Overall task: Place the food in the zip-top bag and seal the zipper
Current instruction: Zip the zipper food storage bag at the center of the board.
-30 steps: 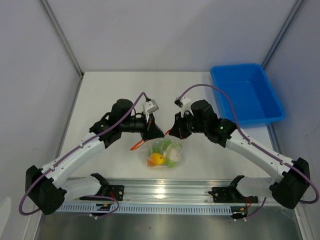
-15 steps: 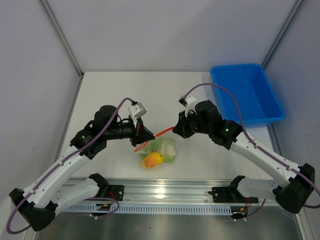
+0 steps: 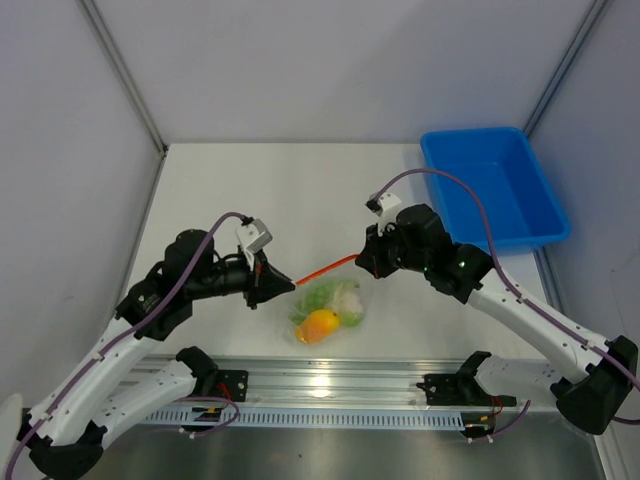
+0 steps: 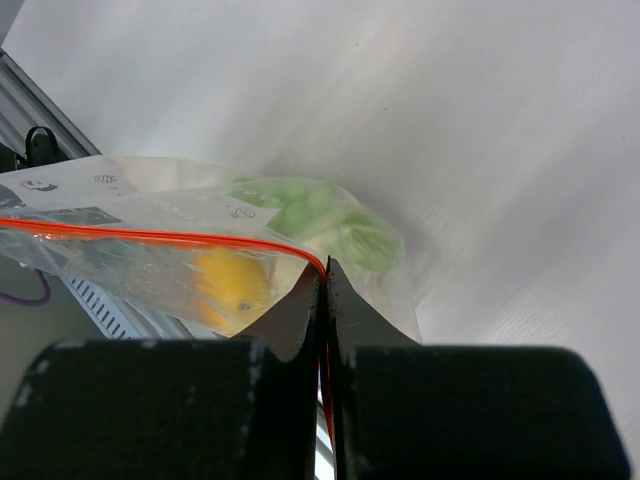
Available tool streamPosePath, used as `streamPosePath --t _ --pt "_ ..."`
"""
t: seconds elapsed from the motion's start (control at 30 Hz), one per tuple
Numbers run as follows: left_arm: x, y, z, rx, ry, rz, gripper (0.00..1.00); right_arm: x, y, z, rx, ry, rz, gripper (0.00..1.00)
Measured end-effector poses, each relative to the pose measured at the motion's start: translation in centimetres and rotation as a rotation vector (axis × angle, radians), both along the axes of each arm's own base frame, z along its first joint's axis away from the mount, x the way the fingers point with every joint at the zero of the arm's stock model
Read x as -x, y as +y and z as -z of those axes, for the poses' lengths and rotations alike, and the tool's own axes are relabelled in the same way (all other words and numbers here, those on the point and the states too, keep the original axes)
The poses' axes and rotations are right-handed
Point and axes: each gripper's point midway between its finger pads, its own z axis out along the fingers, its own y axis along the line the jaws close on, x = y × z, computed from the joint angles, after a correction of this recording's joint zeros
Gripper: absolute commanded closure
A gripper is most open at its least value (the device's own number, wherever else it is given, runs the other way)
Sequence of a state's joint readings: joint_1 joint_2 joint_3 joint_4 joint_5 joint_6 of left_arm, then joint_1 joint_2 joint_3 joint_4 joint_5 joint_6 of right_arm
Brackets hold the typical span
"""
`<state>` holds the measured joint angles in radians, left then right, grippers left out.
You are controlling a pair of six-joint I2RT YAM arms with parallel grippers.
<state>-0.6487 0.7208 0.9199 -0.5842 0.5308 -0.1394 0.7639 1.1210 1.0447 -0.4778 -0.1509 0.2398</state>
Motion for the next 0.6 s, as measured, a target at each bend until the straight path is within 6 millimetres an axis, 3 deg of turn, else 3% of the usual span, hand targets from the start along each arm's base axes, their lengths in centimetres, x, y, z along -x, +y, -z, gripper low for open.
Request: streamPosePath --t 0.6 --pt "1.7 2.6 0.3 0.020 0.001 -0.092 0.99 1.6 -1.2 0.1 0.018 -0.005 -0.002 1.00"
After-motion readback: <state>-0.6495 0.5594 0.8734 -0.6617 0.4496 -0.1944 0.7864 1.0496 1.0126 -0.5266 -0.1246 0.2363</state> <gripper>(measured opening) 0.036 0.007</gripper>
